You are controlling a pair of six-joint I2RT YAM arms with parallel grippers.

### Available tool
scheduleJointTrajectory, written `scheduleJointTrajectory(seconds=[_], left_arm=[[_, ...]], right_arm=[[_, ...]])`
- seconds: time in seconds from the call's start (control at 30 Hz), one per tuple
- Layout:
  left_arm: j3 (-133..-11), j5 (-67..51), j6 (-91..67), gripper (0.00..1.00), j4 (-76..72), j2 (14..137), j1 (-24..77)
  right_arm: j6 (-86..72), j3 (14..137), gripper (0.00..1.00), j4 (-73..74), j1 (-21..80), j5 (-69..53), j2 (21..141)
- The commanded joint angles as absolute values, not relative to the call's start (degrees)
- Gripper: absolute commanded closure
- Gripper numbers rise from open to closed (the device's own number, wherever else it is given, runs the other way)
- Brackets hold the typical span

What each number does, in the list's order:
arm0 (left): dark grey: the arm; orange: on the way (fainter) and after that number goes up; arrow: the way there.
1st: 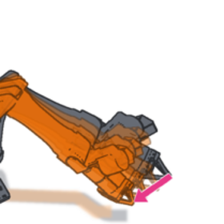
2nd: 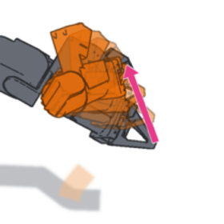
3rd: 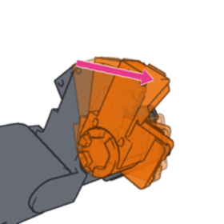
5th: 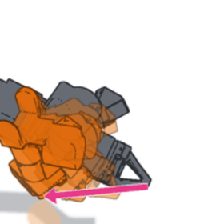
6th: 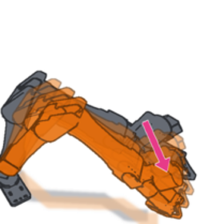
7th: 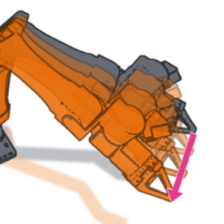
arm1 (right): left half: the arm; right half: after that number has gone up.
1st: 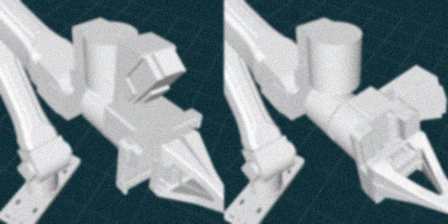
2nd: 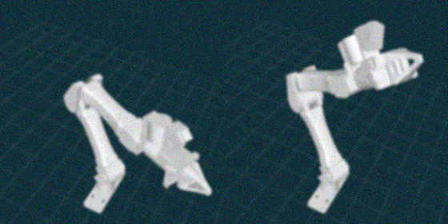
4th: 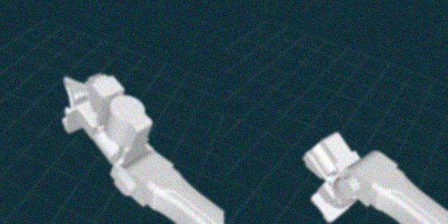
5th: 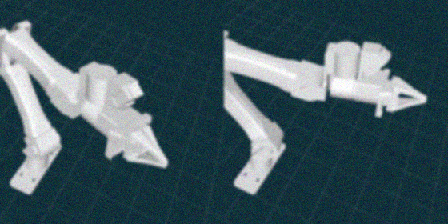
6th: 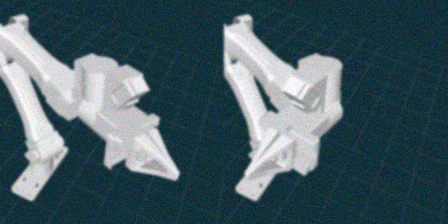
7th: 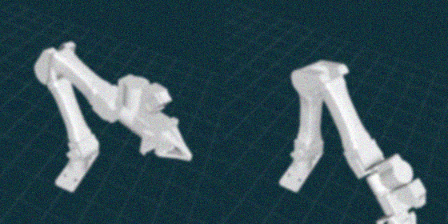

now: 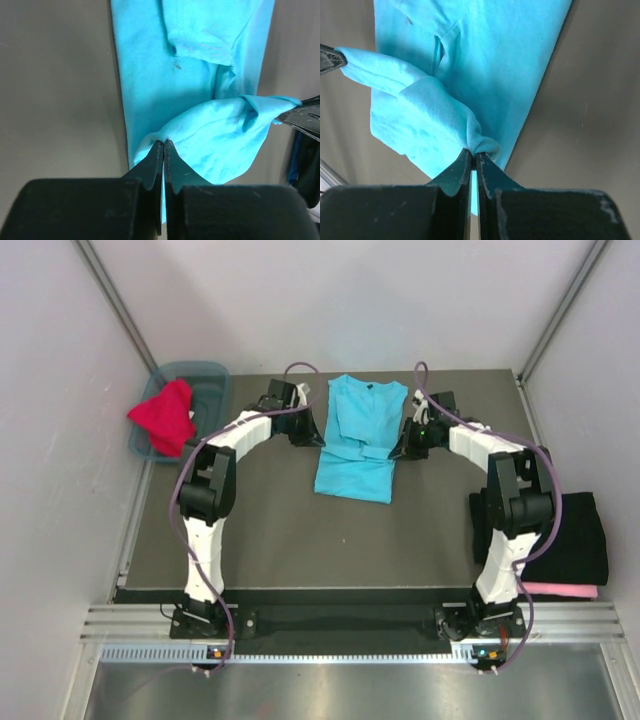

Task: Fold and stack the t-shirts
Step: Fold the tshirt

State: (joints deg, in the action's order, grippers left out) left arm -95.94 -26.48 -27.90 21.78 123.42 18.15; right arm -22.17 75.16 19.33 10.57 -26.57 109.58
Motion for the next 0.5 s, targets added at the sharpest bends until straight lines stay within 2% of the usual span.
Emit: scheduleJointTrajectory(seconds=[0.0, 0.23, 0.3, 0.37, 0.4, 0.47], left_arm=[[-99.14, -26.19, -26.54, 1.00, 18.72, 124.19, 17.93], [-103.09, -24.44, -25.40, 0.99, 18.02, 127.00, 17.93], [-104.15, -23.82, -25.23, 0.94, 18.02, 127.44, 17.93], [-104.76, -22.77, -25.05, 0.84, 18.63, 127.70, 17.93], [-104.68, -22.33, -24.96, 0.71, 18.98, 127.71, 17.84], [-104.59, -20.75, -24.70, 0.59, 20.12, 127.27, 17.93]], right_arm=[[-20.74, 78.40, 1.00, 17.75, 9.49, -26.37, 110.30], [-20.04, 80.86, 1.00, 17.31, 9.14, -25.93, 112.67], [-19.86, 81.65, 0.99, 17.31, 9.14, -25.93, 113.11], [-19.69, 81.91, 0.91, 17.31, 9.05, -25.75, 113.47], [-19.69, 81.83, 0.75, 17.31, 9.14, -25.49, 113.38], [-19.60, 81.74, 0.64, 17.75, 9.05, -25.05, 112.77]])
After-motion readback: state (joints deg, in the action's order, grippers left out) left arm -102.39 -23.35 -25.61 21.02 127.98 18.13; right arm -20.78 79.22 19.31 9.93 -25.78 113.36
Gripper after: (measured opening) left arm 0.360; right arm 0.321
